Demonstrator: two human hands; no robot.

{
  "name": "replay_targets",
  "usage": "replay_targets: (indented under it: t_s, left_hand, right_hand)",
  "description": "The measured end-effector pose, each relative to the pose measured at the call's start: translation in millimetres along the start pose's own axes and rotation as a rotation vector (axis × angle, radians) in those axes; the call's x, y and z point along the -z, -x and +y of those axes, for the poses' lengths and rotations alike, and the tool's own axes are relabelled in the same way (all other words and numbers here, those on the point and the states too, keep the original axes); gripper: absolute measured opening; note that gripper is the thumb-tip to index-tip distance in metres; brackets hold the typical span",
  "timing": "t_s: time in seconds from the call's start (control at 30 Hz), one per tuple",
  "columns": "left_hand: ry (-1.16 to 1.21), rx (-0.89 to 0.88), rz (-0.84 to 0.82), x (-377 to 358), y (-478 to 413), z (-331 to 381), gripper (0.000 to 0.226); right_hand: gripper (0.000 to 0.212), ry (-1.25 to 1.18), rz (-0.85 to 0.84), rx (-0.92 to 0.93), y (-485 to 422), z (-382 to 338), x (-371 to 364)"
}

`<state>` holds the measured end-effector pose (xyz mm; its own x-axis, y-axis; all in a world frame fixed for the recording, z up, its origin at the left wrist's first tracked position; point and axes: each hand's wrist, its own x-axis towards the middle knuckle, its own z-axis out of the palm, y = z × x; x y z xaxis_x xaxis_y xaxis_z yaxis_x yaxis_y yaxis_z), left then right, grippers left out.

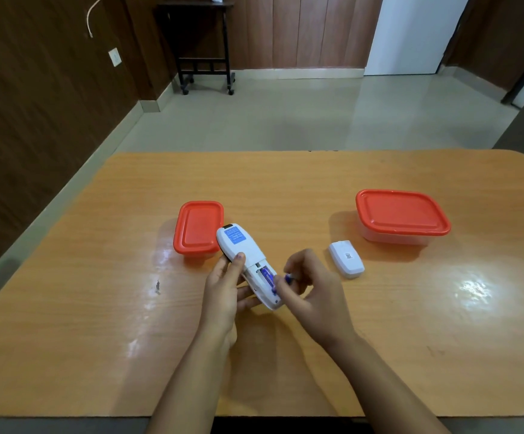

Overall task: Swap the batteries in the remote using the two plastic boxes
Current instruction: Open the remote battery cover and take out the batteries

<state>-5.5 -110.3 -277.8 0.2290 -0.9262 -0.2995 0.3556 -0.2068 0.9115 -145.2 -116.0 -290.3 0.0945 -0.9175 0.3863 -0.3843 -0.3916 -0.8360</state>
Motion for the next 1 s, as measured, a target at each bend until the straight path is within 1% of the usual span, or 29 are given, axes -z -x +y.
replay_targets:
  t_s: [0.07,0.1,0.17,0.23,0.33,0.37,0.43,0.5,0.57,0.6,0.63,0.7,0.77,0.83,0.87,1.0]
  left_hand:
    - [0.019,0.002,0.021,2,-2,0,0.014]
    - [0.016,0.0,0.028,3,-3,0,0.014]
    - [0.004,-0.006,0.031,5,-3,0,0.016]
    - [-0.002,-0.004,0.029,5,-3,-1,0.015]
    - [-0.011,0.006,0.011,3,-2,-3,0.014]
    - [-0.014,0.005,0.005,2,-2,-3,0.015]
    - [-0.015,0.001,-0.004,2,-2,-2,0.016]
    - [-0.014,-0.004,-0.01,1,-3,-2,0.017]
    - [-0.019,-0.005,-0.006,2,-3,-3,0.017]
    - [-0.024,-0.005,-0.005,2,-3,-3,0.018]
    - [-0.03,-0.004,-0.007,2,-3,-3,0.019]
    - [-0.05,-0.011,-0.026,2,-3,-3,0.019]
    - [-0.09,-0.041,-0.048,1,-3,-4,0.017]
    - [-0.134,-0.076,-0.061,0,-3,-4,0.016]
    - [-0.14,-0.085,-0.071,0,-3,-4,0.016]
    - [-0.172,-0.1,-0.106,-3,-1,-7,0.024]
  right_hand:
    - [0.021,-0.048,0.108,-0.058,-6,6,8]
    - [0.021,-0.003,0.154,-0.083,-9,10,13]
    - [0.019,0.244,0.182,-0.126,-13,23,23]
    - [0.017,0.464,0.158,-0.19,-14,34,30]
    - [0.007,0.641,0.104,-0.247,-14,45,36]
    - [0.011,0.705,0.069,-0.257,-13,47,37]
    - [0.025,0.802,-0.023,-0.306,-12,50,37]
    - [0.033,0.849,-0.086,-0.352,-10,51,38]
    - [0.037,0.843,-0.112,-0.374,-10,50,38]
    - [0.037,0.796,-0.111,-0.36,-11,48,39]
    - [0.037,0.707,-0.104,-0.322,-12,46,38]
    - [0.038,0.452,-0.116,-0.188,-13,40,33]
    - [0.042,0.266,-0.234,-0.055,-11,32,25]
    - [0.043,0.245,-0.341,0.052,-7,26,19]
    - [0.042,0.27,-0.354,0.094,-6,24,17]
    - [0.042,0.371,-0.308,0.212,-2,20,18]
